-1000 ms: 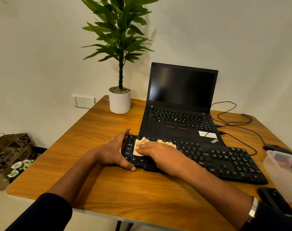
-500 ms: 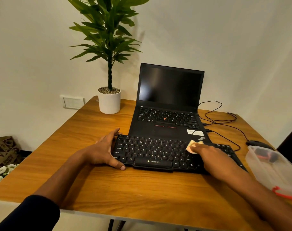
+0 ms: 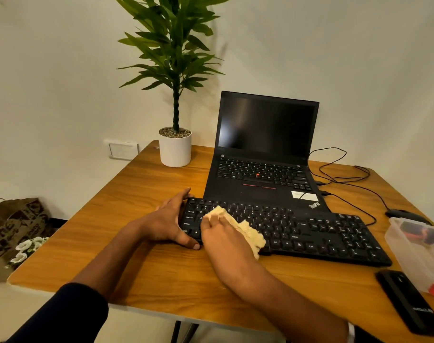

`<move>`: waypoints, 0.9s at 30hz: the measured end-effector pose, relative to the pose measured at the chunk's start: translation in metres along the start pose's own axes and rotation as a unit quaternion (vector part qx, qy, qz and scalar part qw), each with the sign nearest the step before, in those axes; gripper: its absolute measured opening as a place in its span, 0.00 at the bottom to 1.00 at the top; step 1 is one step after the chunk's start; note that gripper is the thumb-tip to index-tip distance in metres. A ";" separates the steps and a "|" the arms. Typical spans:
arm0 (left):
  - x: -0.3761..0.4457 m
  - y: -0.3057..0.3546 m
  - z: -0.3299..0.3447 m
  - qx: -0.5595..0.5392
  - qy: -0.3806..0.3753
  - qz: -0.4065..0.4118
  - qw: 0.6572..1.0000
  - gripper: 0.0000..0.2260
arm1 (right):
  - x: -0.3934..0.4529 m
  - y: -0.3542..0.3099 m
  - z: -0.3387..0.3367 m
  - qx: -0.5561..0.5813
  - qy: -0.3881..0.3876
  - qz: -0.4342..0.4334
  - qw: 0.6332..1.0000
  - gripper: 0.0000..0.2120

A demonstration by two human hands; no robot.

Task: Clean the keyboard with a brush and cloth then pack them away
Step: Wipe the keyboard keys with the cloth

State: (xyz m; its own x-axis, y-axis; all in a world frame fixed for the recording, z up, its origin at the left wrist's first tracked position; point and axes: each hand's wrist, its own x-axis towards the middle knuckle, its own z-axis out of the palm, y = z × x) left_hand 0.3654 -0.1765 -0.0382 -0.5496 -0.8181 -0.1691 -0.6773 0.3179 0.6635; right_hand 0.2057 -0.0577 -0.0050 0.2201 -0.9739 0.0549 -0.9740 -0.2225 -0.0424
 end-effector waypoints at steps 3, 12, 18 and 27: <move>0.000 0.001 -0.001 0.003 -0.007 -0.003 1.000 0.72 | 0.015 0.002 -0.005 0.067 0.040 -0.083 0.994 0.22; -0.002 0.004 -0.001 0.010 -0.011 0.006 1.000 0.72 | 0.009 0.013 -0.008 0.052 0.004 -0.168 0.984 0.21; -0.002 0.001 0.000 0.019 0.000 0.005 1.000 0.69 | 0.018 0.041 -0.022 0.016 -0.019 -0.139 0.990 0.21; 0.000 0.000 -0.001 0.022 -0.003 0.004 1.000 0.67 | 0.009 0.028 -0.004 0.068 -0.014 -0.189 0.979 0.25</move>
State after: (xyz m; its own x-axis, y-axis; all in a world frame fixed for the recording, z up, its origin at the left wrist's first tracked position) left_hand 0.3660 -0.1770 -0.0378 -0.5573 -0.8130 -0.1687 -0.6946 0.3451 0.6313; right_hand 0.1799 -0.0725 -0.0016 0.5672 -0.8210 0.0651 -0.8067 -0.5698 -0.1567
